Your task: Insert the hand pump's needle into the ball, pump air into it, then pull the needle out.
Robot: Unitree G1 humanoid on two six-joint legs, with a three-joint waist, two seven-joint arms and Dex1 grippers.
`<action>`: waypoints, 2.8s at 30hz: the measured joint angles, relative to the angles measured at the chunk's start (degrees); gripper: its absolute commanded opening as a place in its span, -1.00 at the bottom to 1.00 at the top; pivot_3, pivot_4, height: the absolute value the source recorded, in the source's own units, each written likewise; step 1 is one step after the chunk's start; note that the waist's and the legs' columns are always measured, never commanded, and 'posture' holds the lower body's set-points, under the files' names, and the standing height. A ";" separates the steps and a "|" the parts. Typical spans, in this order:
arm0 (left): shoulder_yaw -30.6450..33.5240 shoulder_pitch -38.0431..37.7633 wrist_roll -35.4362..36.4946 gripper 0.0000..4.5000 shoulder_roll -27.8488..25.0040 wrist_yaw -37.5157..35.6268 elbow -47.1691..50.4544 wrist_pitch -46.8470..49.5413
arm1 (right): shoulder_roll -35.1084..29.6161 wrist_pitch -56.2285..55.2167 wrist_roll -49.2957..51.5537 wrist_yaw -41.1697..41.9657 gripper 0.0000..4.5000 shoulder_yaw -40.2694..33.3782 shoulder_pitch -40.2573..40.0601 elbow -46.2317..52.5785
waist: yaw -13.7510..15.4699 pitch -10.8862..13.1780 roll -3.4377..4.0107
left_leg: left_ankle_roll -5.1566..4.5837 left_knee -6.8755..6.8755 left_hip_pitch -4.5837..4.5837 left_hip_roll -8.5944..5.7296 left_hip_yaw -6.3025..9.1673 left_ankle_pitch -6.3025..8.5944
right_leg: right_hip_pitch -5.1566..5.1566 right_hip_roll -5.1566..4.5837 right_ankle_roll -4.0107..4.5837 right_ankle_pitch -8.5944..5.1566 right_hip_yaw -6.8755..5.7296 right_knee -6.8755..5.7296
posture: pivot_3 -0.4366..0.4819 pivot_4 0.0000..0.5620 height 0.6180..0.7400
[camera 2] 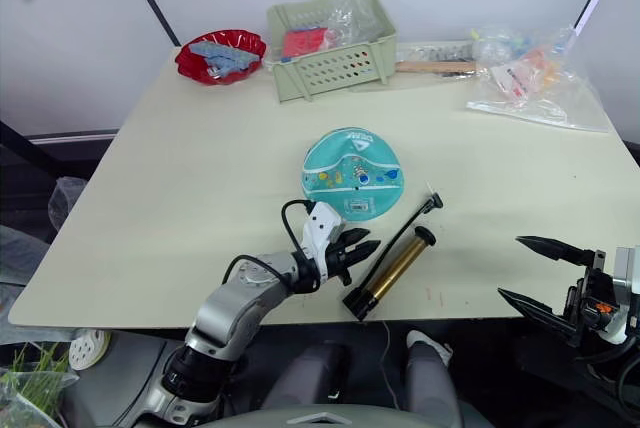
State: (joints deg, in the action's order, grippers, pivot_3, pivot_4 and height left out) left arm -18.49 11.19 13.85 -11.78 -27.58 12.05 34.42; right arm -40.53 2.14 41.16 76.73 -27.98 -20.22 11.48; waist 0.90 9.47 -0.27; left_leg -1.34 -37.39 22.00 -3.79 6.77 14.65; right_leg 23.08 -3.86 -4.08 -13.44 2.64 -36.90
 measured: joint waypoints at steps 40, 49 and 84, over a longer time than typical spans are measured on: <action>-8.86 4.53 -13.82 -0.15 5.33 1.67 -11.56 -1.08 | 1.42 -0.25 -0.44 -0.71 1.00 0.46 1.04 0.27 | 0.00 -0.03 0.03 | 0.00 -0.03 -0.12 -0.01 0.01 0.00 | -0.16 0.02 -0.03 0.01 -0.02 0.00 | -0.05 -0.47 1.00; -8.88 4.95 -14.31 -0.15 5.74 1.29 -11.44 1.17 | 1.42 -0.30 -0.44 -0.18 1.00 0.46 1.15 0.23 | -0.04 -0.07 0.04 | 0.00 -0.03 -0.23 0.00 0.04 0.00 | -0.29 0.02 -0.06 -0.01 -0.04 0.00 | -0.05 -0.47 1.00; -3.38 0.45 -3.22 -1.00 -4.80 -21.88 -7.96 -18.57 | 11.64 12.73 1.24 -28.06 1.00 4.85 1.70 8.10 | -0.08 -0.09 0.10 | 0.00 -0.02 -0.14 0.00 0.18 0.00 | -0.22 -0.16 0.00 -0.01 -0.12 0.02 | -0.05 -0.47 1.00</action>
State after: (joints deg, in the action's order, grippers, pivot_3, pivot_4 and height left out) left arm -21.86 11.64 10.63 -16.58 -49.46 4.10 15.85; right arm -28.89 14.87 42.41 48.67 -23.12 -18.53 19.58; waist 0.82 9.38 -0.17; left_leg -1.34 -37.41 21.85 -3.79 6.94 14.66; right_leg 22.87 -4.02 -4.08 -13.44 2.52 -36.88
